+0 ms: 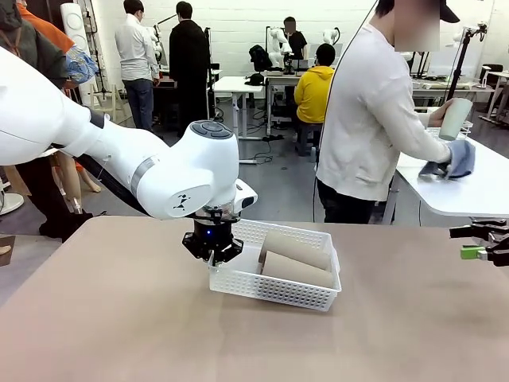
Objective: Clean and organize the cups into the basket.
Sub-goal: Pick up the Reusable plastic cup from the right side of the table and stack it inside the Organizing basket in the center of the table.
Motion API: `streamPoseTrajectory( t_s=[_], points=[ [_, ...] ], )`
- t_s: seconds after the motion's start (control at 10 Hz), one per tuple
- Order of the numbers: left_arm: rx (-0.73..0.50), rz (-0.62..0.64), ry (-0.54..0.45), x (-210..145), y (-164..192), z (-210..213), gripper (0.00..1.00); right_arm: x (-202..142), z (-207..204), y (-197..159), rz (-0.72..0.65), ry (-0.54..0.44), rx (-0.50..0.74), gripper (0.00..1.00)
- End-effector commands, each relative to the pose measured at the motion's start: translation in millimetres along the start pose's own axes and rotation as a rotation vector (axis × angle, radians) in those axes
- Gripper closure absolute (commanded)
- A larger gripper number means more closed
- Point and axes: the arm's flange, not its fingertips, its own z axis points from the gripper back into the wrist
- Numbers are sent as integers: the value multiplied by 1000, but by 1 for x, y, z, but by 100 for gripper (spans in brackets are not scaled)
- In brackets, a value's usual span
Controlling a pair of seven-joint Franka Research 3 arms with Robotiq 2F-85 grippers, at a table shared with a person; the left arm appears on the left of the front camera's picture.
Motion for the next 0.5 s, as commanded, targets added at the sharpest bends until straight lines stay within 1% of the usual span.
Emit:
streamPoseTrajectory(
  t_s=[0.0,0.4],
  points=[
    [1,-2,-3,0,-1,0,100,4,1,7,9,1,19,0],
    [1,-2,-3,0,-1,0,100,4,1,7,9,1,19,0]
  ],
)
